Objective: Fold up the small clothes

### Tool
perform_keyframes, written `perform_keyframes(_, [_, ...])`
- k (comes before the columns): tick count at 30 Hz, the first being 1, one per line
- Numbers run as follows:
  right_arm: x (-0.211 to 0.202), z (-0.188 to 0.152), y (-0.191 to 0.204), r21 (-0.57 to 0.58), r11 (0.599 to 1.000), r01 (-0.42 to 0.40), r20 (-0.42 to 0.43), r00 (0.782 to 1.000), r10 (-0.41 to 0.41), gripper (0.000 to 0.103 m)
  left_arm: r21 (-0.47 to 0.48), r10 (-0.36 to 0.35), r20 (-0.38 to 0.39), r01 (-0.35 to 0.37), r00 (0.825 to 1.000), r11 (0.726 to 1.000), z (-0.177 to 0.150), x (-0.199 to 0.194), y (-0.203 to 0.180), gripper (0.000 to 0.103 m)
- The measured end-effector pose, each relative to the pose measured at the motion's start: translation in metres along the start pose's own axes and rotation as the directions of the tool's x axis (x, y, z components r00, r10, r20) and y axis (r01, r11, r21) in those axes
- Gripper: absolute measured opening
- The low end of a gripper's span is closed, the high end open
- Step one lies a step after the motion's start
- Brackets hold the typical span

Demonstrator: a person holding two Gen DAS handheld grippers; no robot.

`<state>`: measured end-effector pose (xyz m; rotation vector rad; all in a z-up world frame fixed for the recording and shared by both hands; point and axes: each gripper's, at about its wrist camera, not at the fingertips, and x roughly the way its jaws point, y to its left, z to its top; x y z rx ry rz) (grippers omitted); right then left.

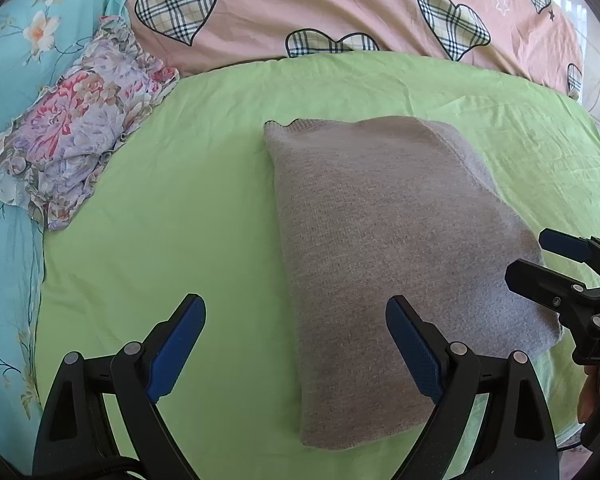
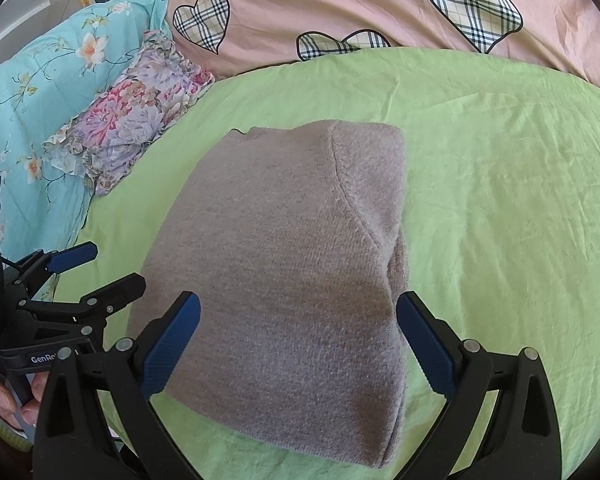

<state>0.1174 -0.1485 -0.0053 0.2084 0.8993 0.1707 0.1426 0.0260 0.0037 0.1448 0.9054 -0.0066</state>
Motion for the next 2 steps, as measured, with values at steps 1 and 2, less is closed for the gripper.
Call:
perform_keyframes(1, [0.001,-0.0006,-0.0005,0.002,1.0,-0.001,-0.002,1.0,0.001,0.098,-0.002,0.003,-0.001,-0.003,1.0,1.0,-0.0009,-0.0001,0.0001,0.092])
perform_keyframes(2, [0.0026,-0.0009,-0.0005,0.005,1.0,-0.002,-0.003,1.0,0.002,0.099,-0.004,0.004,-0.001,-0.004,1.0,1.0,-0.0017,-0.0003,0.0,0.092])
